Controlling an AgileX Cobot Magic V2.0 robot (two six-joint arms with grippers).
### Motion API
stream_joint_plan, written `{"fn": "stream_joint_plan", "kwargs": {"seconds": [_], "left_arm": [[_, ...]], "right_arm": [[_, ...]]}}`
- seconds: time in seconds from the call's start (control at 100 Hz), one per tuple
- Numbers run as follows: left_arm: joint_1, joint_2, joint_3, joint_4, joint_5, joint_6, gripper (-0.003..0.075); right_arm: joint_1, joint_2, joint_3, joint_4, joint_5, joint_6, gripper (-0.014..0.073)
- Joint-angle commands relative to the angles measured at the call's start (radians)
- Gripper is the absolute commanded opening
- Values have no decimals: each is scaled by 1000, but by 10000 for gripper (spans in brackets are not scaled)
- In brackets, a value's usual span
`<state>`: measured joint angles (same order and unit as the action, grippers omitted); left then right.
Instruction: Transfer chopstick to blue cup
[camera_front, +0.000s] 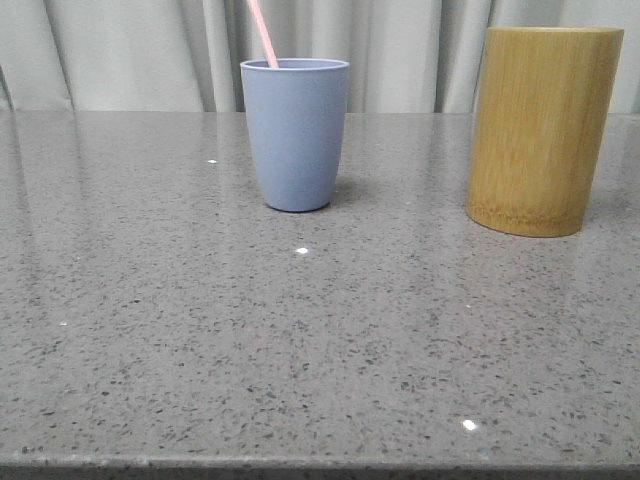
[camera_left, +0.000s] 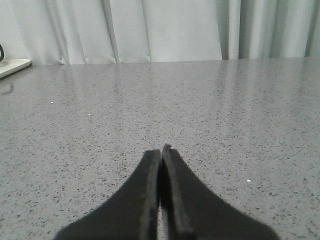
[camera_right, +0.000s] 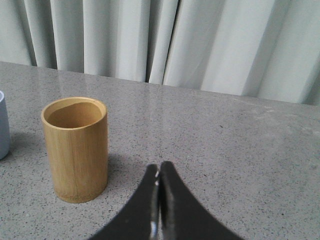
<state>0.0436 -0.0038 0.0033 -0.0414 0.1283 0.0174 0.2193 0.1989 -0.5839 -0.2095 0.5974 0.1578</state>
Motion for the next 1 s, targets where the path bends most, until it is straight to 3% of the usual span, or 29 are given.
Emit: {"fn": "stream_joint_plan", "kwargs": {"seconds": [0.0, 0.44, 0.82, 0.99], "left_arm": [[2, -35, 8, -10, -90, -4, -19], [2, -35, 8, -10, -90, -4, -19], [2, -35, 8, -10, -90, -4, -19], [2, -35, 8, -10, -90, -4, -19]], "right_arm": [[-5, 14, -22, -19, -71, -2, -61], [-5, 14, 20, -17, -111, -2, -61], [-153, -36, 306, 119, -589, -3, -61], [-222, -108, 432, 120, -633, -3, -61]]}}
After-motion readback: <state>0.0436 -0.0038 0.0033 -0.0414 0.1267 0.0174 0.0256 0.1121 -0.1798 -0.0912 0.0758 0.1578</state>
